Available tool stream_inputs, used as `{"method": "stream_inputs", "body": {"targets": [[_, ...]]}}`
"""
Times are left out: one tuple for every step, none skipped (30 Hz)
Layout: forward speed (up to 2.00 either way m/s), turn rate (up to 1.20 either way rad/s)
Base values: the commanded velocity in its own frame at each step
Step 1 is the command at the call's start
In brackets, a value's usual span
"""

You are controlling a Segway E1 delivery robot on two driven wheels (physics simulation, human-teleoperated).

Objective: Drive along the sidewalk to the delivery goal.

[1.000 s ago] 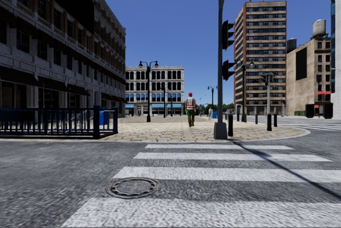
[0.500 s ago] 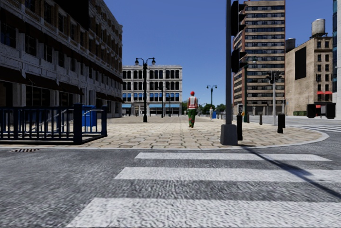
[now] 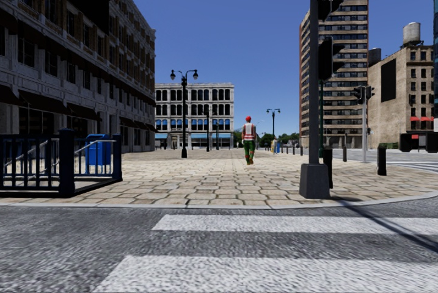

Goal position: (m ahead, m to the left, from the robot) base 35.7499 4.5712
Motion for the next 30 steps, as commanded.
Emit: {"method": "stream_inputs", "body": {"targets": [[2.0, 0.0], [2.0, 0.0], [2.0, 0.0], [2.0, 0.0], [2.0, 0.0], [2.0, 0.0], [2.0, 0.0], [2.0, 0.0], [2.0, 0.0], [2.0, 0.0], [2.0, 0.0], [2.0, 0.0], [2.0, 0.0], [2.0, 0.0], [2.0, 0.0], [2.0, 0.0], [2.0, 0.0], [2.0, 0.0], [2.0, 0.0], [2.0, 0.0], [2.0, 0.0], [2.0, 0.0], [2.0, 0.0], [2.0, 0.0], [2.0, 0.0], [2.0, 0.0], [2.0, 0.0], [2.0, 0.0], [2.0, 0.0], [2.0, 0.0]]}}
